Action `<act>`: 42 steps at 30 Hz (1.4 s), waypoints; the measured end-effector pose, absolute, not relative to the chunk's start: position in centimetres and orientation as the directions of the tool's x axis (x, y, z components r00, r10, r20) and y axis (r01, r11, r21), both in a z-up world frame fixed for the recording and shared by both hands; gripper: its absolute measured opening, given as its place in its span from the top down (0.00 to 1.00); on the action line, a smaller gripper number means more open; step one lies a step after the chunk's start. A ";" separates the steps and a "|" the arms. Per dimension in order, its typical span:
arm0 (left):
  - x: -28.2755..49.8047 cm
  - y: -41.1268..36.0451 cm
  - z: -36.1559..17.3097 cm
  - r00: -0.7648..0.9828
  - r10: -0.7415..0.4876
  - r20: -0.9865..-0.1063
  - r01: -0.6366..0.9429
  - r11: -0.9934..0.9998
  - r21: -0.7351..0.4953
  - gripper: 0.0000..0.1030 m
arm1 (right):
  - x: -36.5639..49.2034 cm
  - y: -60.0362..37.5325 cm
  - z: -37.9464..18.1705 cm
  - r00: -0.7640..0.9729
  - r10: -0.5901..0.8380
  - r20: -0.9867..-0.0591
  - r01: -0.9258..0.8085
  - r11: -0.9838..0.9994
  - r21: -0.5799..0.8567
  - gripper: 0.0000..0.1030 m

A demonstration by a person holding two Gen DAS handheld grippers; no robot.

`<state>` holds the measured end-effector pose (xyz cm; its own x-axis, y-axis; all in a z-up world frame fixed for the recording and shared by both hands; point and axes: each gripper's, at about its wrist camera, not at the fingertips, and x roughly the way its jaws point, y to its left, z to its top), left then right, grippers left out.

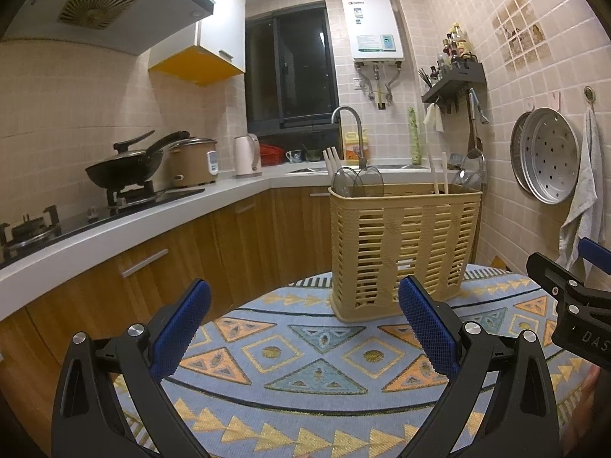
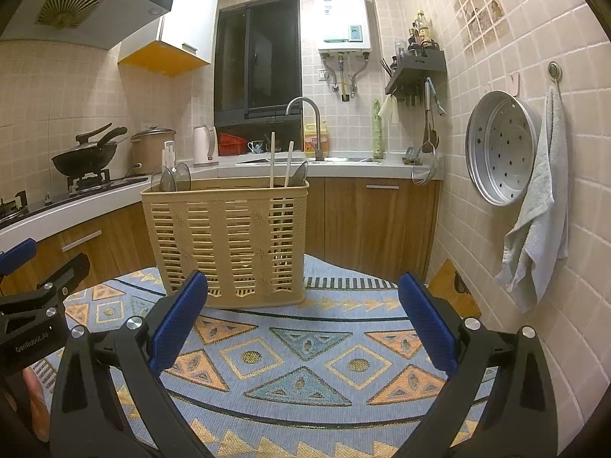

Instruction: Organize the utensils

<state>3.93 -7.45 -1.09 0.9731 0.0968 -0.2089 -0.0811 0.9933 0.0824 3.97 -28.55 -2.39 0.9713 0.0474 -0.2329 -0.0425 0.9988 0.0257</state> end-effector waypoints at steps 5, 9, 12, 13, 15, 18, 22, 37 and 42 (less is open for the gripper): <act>4.0 -7.4 -1.1 0.973 0.097 -0.211 -0.083 0.993 0.079 0.07 | 3.8 -28.5 -2.4 0.973 0.045 -0.224 -0.041 0.999 0.023 0.07; 3.9 -7.3 -1.1 0.972 0.098 -0.214 -0.084 0.994 0.073 0.07 | 3.7 -28.5 -2.4 0.974 0.045 -0.222 -0.041 0.999 0.024 0.07; 3.9 -7.4 -1.1 0.972 0.098 -0.213 -0.084 0.994 0.074 0.07 | 3.6 -28.4 -2.3 0.975 0.045 -0.218 -0.041 0.999 0.023 0.07; 3.9 -7.4 -1.1 0.972 0.098 -0.212 -0.084 0.994 0.075 0.07 | 3.6 -28.4 -2.3 0.976 0.045 -0.215 -0.041 0.999 0.023 0.07; 4.0 -7.4 -1.1 0.972 0.099 -0.213 -0.084 0.994 0.075 0.07 | 3.5 -28.4 -2.3 0.976 0.045 -0.212 -0.042 0.999 0.018 0.07; 4.0 -7.3 -1.1 0.972 0.098 -0.214 -0.084 0.994 0.073 0.07 | 3.5 -28.2 -2.2 0.977 0.045 -0.210 -0.044 0.999 0.013 0.07; 4.0 -7.3 -1.1 0.972 0.098 -0.214 -0.083 0.994 0.075 0.07 | 3.4 -28.1 -2.2 0.977 0.045 -0.207 -0.044 0.999 0.012 0.07; 3.9 -7.4 -1.1 0.972 0.098 -0.212 -0.084 0.994 0.075 0.07 | 3.4 -28.1 -2.3 0.977 0.044 -0.209 -0.043 0.999 0.013 0.07; 4.0 -7.4 -1.1 0.972 0.099 -0.212 -0.084 0.993 0.078 0.07 | 3.4 -28.2 -2.3 0.976 0.046 -0.212 -0.045 0.999 0.012 0.07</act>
<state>3.95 -7.38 -1.11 0.9723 0.0989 -0.2118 -0.0842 0.9934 0.0775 3.44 -28.18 -2.27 0.9761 0.0461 -0.2125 -0.0447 0.9989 0.0116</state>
